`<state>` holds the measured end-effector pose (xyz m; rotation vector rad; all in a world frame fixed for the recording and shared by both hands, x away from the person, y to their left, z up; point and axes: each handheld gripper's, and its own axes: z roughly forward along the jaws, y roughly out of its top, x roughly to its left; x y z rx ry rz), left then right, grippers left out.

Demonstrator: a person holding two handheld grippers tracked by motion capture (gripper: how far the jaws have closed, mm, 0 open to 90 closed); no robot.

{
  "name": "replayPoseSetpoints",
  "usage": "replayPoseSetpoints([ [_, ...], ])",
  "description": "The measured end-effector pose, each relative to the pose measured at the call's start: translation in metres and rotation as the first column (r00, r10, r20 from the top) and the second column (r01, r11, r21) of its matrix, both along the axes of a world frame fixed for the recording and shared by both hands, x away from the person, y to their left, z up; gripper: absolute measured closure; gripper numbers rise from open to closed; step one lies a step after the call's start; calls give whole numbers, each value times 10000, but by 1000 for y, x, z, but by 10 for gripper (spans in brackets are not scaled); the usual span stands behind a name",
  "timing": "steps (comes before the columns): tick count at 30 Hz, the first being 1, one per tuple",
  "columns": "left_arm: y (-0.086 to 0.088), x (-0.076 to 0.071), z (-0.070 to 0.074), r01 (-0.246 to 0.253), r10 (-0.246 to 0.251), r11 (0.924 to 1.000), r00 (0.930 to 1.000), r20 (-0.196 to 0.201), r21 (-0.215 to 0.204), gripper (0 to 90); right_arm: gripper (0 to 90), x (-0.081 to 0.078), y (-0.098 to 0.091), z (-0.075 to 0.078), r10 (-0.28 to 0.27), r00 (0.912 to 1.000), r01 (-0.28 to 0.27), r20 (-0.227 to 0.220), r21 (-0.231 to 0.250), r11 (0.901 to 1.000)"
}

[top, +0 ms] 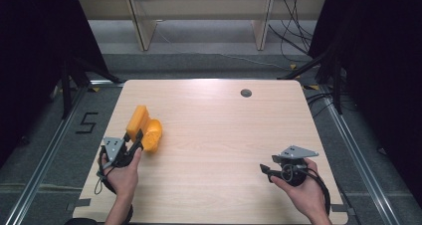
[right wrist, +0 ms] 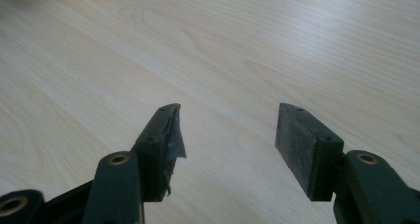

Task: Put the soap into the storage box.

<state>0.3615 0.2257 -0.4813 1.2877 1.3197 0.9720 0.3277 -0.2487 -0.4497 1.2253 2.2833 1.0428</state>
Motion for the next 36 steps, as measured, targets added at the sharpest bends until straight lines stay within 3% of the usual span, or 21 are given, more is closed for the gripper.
replayPoseSetpoints([
  [3, -3, 1, -1, 101, -101, 9998, 9999, 3, 187, 605, 435, 0, 1, 0, 28, 9999, -27, -125, 101, 9999],
  [9, -7, 4, -5, 140, -138, 9995, 9999, -63, 280, 605, 434, 2, 0, -3, 229, 9997, -230, 115, 28, 9997],
  [12, -8, 6, -8, 207, -203, 9994, 9997, -144, 290, 605, 434, 0, 2, -2, 42, 9997, -38, -240, 189, 9998],
  [13, -8, 7, -10, 243, -238, 9992, 9996, -149, 325, 605, 434, 2, 1, -3, 218, 9997, -218, 60, -34, 9998],
  [23, -8, 10, -15, 310, -312, 9989, 9995, 50, 357, 605, 434, 0, 2, -1, 105, 9998, -106, -185, -34, 9999],
  [34, -11, 12, -29, 497, -498, 9980, 9988, 3, 400, 604, 434, 1, 3, -4, 471, 9989, -470, 74, -153, 9988],
  [35, -11, 11, -30, 542, -539, 9976, 9985, -83, 437, 604, 434, -1, 5, -2, 232, 9992, -233, -335, -21, 9997],
  [36, -11, 11, -31, 584, -578, 9972, 9982, -140, 475, 604, 434, 0, 5, -3, 344, 9992, -346, -212, -96, 9994],
])
